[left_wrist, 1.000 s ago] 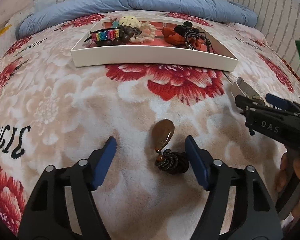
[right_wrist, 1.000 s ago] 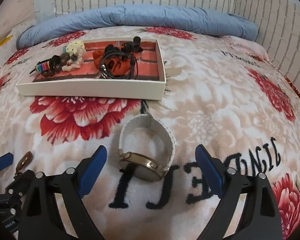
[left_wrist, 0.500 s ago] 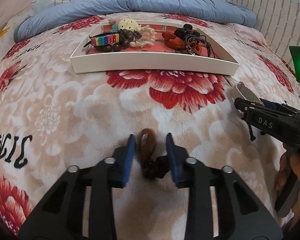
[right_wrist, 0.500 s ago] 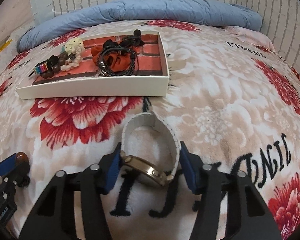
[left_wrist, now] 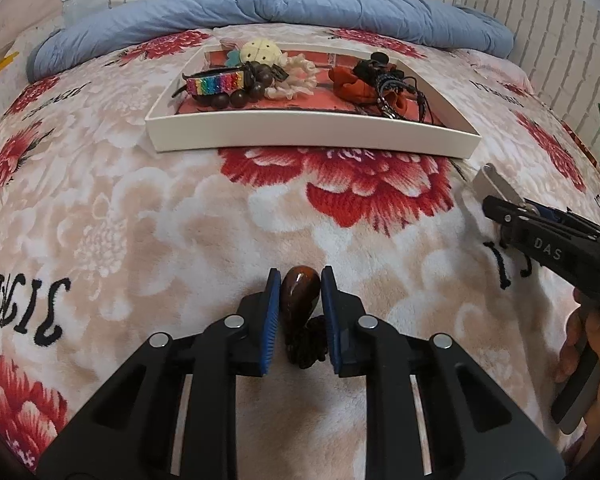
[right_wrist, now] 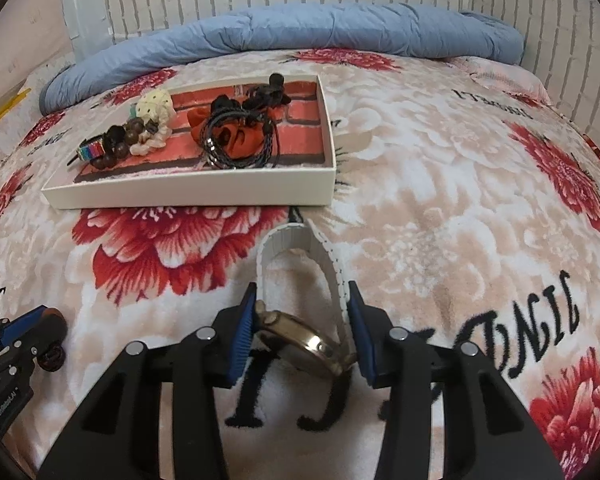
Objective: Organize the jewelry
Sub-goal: 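Grasp the brown teardrop pendant with the left tool while the right tool grasps the white-strap watch, then carry the pendant and watch over the tray with both tools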
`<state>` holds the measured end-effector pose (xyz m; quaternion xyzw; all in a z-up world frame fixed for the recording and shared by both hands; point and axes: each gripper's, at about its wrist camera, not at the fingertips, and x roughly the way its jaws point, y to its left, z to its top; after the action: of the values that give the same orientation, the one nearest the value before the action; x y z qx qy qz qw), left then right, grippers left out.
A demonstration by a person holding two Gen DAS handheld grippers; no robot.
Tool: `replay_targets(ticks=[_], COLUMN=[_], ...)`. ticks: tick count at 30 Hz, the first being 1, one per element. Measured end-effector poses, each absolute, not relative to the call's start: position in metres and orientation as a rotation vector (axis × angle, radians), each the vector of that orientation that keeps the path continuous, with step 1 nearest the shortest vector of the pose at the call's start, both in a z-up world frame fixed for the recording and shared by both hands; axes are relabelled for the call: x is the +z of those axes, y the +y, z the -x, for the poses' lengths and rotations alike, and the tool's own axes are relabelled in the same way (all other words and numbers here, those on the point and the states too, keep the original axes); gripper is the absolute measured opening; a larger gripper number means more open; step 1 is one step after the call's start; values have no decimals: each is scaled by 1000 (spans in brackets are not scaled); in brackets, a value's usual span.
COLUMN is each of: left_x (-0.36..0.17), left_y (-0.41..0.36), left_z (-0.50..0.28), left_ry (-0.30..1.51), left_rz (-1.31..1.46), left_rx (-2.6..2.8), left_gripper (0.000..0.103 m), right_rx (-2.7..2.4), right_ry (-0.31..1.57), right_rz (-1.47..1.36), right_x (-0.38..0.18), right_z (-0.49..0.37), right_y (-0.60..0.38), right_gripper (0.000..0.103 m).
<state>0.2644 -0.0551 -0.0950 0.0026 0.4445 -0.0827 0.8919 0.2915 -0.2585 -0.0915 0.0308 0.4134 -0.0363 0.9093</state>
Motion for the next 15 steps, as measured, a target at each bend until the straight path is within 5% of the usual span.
replay_targets(ticks=[15], left_x=[-47], left_y=[-19], left_z=[-296], left_ry=[802], left_rz=[51], left_rx=[-147], left_gripper=[12], right_rx=[-73], right_ry=[737], right_rz=[-55], right_x=[-45], right_z=[-299], right_y=[-265], right_gripper=[43])
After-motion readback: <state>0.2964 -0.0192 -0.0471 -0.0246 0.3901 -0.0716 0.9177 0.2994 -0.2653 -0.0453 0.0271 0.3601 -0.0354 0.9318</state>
